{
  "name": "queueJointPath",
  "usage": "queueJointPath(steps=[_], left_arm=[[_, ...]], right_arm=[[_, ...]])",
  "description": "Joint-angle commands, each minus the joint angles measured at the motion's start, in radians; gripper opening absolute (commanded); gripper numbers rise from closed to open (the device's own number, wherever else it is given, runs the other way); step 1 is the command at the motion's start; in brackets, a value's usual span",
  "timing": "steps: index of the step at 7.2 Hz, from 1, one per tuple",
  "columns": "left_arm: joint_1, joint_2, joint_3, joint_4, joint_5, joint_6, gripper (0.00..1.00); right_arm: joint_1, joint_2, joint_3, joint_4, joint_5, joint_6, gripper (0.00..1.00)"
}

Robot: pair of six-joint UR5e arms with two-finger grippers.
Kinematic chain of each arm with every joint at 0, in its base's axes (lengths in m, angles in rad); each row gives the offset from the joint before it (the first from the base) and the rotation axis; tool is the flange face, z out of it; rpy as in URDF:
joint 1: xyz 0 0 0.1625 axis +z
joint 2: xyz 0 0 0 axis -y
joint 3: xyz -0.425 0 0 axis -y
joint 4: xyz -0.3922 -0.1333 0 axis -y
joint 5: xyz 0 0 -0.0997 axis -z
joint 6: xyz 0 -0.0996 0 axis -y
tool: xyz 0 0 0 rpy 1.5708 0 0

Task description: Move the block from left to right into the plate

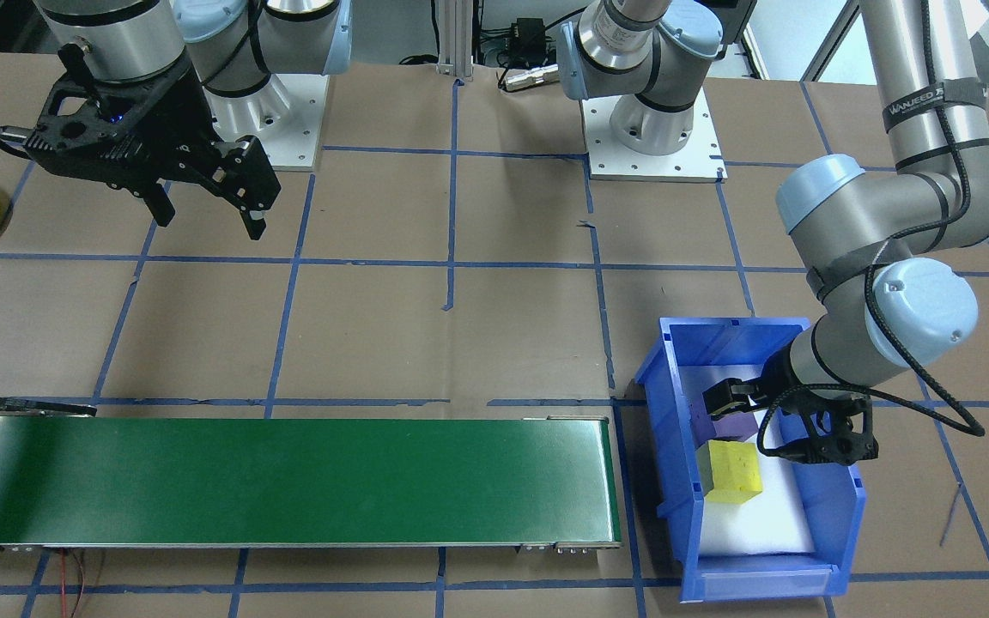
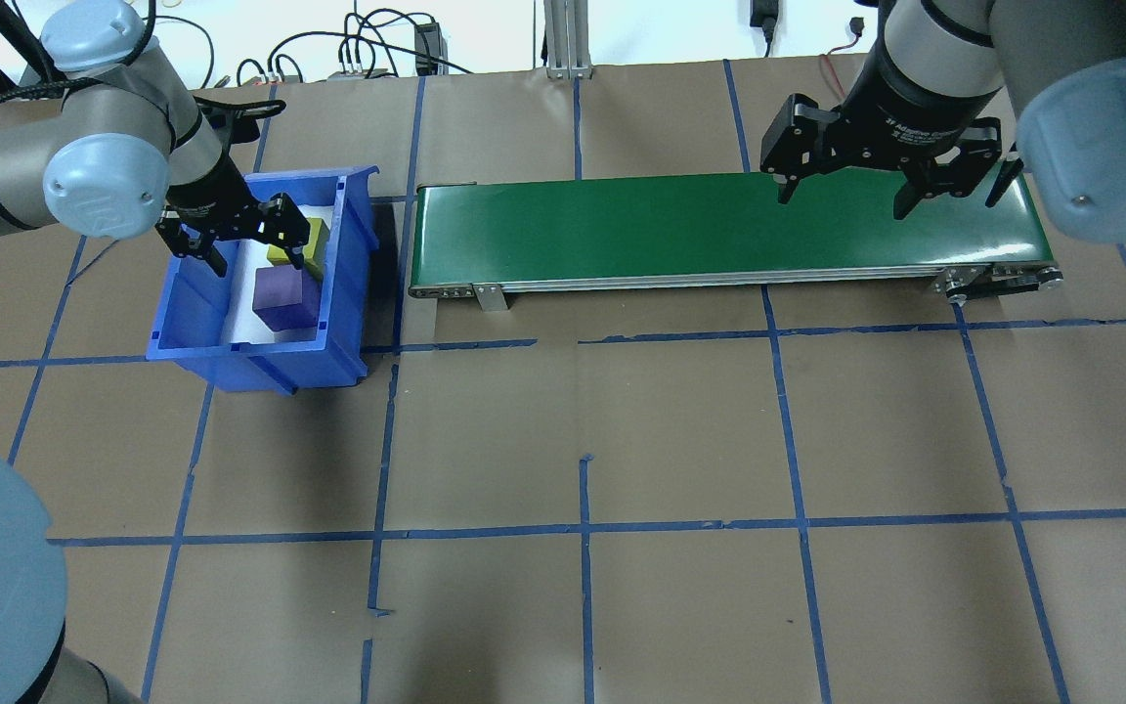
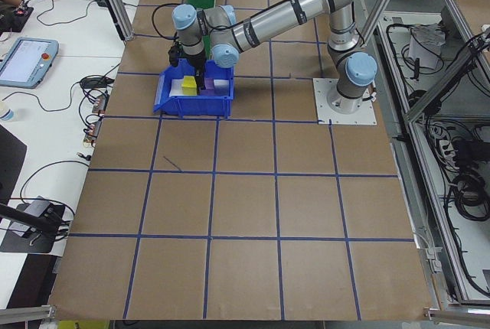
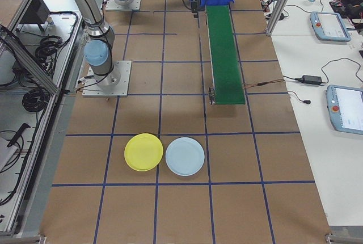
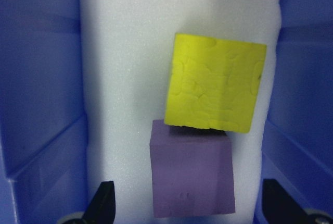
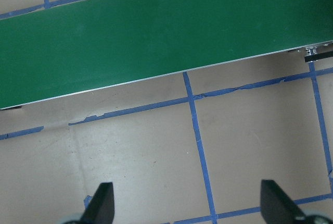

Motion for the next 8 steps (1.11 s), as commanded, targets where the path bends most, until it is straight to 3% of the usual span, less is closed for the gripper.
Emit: queueJointPath(steps=[1, 8], left_arm=[[0.005, -0.002, -0.001, 0.000, -0.002, -0.003, 1.00], [0.017, -0.011, -0.004, -0.001, -0.006, 0.008, 1.00]], right_arm=[[0.000, 0.000, 0.000, 0.001, 0.000, 0.000, 1.00], [0.001, 0.000, 0.000, 0.001, 0.002, 0.000, 1.00]])
